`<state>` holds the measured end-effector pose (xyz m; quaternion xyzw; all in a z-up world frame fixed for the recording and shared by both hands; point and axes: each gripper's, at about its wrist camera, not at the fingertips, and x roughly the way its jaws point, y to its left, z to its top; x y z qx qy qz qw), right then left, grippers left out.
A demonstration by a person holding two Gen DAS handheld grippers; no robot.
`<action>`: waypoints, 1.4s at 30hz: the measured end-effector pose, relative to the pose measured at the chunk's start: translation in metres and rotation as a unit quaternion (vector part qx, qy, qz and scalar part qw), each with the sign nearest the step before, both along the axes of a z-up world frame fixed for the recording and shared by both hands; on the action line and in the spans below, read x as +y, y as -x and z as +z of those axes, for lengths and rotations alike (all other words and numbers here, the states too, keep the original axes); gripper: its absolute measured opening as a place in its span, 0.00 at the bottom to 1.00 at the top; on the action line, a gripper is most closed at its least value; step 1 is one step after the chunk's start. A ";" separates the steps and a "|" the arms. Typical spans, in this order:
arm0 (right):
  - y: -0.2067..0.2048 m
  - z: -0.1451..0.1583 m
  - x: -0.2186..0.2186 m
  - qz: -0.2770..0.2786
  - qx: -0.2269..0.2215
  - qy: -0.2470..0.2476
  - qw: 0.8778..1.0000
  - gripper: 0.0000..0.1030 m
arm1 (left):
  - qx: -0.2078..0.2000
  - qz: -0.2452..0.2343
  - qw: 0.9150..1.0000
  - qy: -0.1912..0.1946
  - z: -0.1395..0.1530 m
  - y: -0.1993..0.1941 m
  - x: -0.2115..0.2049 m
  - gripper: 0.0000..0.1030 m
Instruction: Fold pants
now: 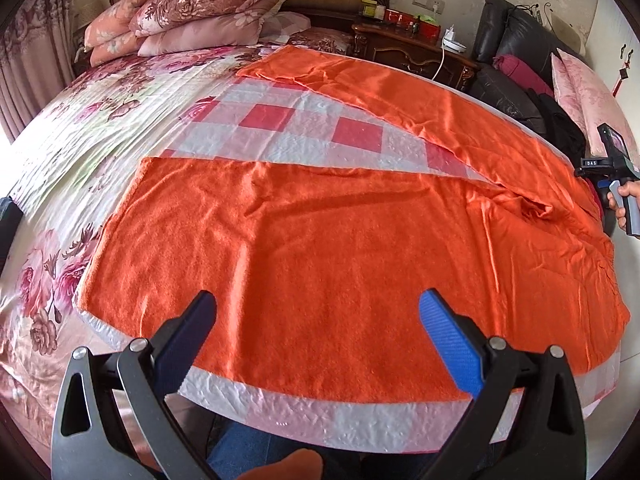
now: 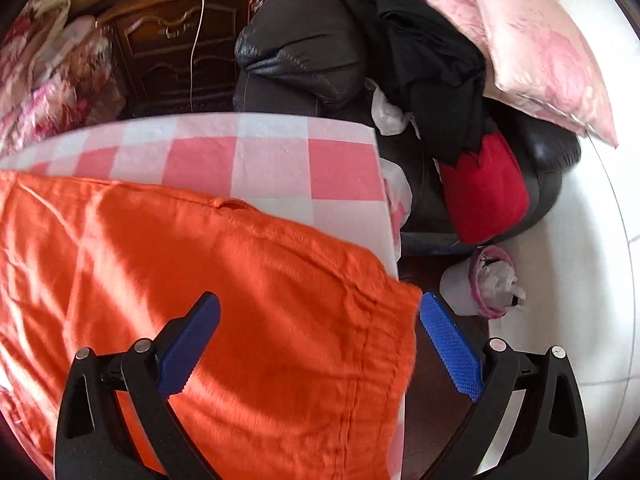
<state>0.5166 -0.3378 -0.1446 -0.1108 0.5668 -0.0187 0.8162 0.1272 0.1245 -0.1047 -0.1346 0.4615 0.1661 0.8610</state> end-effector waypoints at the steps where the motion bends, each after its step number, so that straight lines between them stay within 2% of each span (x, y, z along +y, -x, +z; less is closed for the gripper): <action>1: -0.004 -0.004 0.002 0.005 0.001 0.004 1.000 0.93 | -0.001 0.004 1.000 -0.003 0.002 -0.003 0.005 0.98; 2: -0.006 -0.008 0.003 0.011 0.003 0.007 1.000 0.86 | -0.002 0.008 1.000 -0.005 0.003 -0.005 0.010 0.98; 3: -0.008 -0.013 0.005 0.018 0.009 0.009 1.000 0.72 | -0.003 0.013 1.000 -0.006 0.005 -0.008 0.015 0.98; 4: -0.007 -0.012 0.006 0.021 0.002 -0.001 1.000 0.68 | -0.005 0.016 1.000 -0.005 0.008 -0.013 0.022 0.98; 6: -0.007 -0.010 0.008 0.033 0.003 -0.023 0.999 0.26 | -0.012 0.025 1.000 -0.010 0.014 -0.026 0.035 0.98; 7: -0.004 -0.007 0.014 0.039 -0.004 0.001 0.999 0.07 | -0.018 0.027 0.999 -0.009 0.017 -0.033 0.040 0.98; 8: -0.001 -0.005 0.018 0.047 -0.010 0.014 0.999 0.02 | -0.023 0.029 0.999 -0.004 0.020 -0.040 0.046 0.98; 12: 0.026 0.021 0.027 0.078 -0.063 0.016 0.995 0.02 | -0.039 0.043 0.998 0.024 0.027 -0.079 0.075 0.98; 17: 0.095 0.080 0.031 0.118 -0.148 -0.043 0.981 0.02 | -0.056 0.041 0.996 0.063 0.033 -0.125 0.098 0.98; 19: 0.140 0.105 0.031 0.153 -0.188 -0.086 0.966 0.02 | -0.062 0.031 0.994 0.086 0.035 -0.147 0.105 0.98; 21: 0.191 0.124 0.033 0.195 -0.220 -0.125 0.948 0.02 | -0.069 0.020 0.989 0.130 0.031 -0.169 0.116 0.98; 23: 0.235 0.131 0.038 0.220 -0.232 -0.136 0.938 0.02 | -0.079 0.010 0.975 0.206 0.020 -0.199 0.134 0.98; 25: 0.268 0.131 0.039 0.235 -0.229 -0.150 0.933 0.02 | -0.091 0.003 0.954 0.286 0.003 -0.230 0.152 0.98; 26: 0.281 0.129 0.037 0.235 -0.224 -0.159 0.932 0.02 | -0.092 0.009 0.945 0.314 -0.007 -0.244 0.162 0.94; 29: 0.302 0.122 0.036 0.234 -0.216 -0.166 0.933 0.02 | -0.089 0.030 0.925 0.368 -0.037 -0.277 0.182 0.85; 32: 0.312 0.120 0.035 0.221 -0.211 -0.178 0.935 0.02 | -0.076 0.046 0.911 0.402 -0.058 -0.297 0.190 0.73; 33: 0.315 0.121 0.034 0.218 -0.212 -0.178 0.936 0.02 | -0.076 0.045 0.908 0.409 -0.061 -0.301 0.191 0.72; 36: 0.318 0.123 0.031 0.211 -0.212 -0.182 0.937 0.02 | -0.070 0.039 0.915 0.395 -0.058 -0.316 0.191 0.65; 38: 0.317 0.123 0.025 0.208 -0.213 -0.183 0.937 0.02 | -0.071 0.048 0.914 0.397 -0.058 -0.322 0.196 0.57; 42: 0.314 0.129 0.022 0.204 -0.216 -0.188 0.936 0.02 | -0.078 0.063 0.915 0.390 -0.054 -0.334 0.212 0.56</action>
